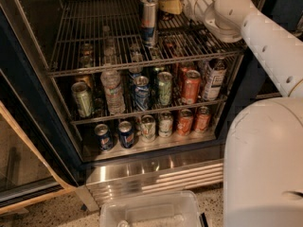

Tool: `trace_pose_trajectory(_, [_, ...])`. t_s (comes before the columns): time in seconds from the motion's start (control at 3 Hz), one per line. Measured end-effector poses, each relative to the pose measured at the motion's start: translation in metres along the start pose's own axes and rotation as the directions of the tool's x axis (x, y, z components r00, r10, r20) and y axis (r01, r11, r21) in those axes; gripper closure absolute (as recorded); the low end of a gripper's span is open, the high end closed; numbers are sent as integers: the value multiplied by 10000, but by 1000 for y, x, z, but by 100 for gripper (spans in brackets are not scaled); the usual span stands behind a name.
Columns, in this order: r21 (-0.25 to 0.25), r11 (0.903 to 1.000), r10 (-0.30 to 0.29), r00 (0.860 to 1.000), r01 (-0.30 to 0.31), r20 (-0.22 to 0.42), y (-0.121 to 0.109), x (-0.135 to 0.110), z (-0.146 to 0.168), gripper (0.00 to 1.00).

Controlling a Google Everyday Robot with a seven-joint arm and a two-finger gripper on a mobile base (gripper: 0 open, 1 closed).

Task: Pick orange can from top shelf of fridge

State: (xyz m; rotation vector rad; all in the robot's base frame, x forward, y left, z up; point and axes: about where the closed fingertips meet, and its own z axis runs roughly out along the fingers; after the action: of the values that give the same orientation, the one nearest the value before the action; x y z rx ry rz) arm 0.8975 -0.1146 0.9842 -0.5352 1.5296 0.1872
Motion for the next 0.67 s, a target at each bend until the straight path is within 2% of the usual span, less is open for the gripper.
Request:
trace_pose_trajectory(0.33, [-112,9999,29,10000,-30,-67,3,4,7,24])
trace_pose_trajectory(0.67, [-112,9996,244,9991,-248,-342,1,15,59,29])
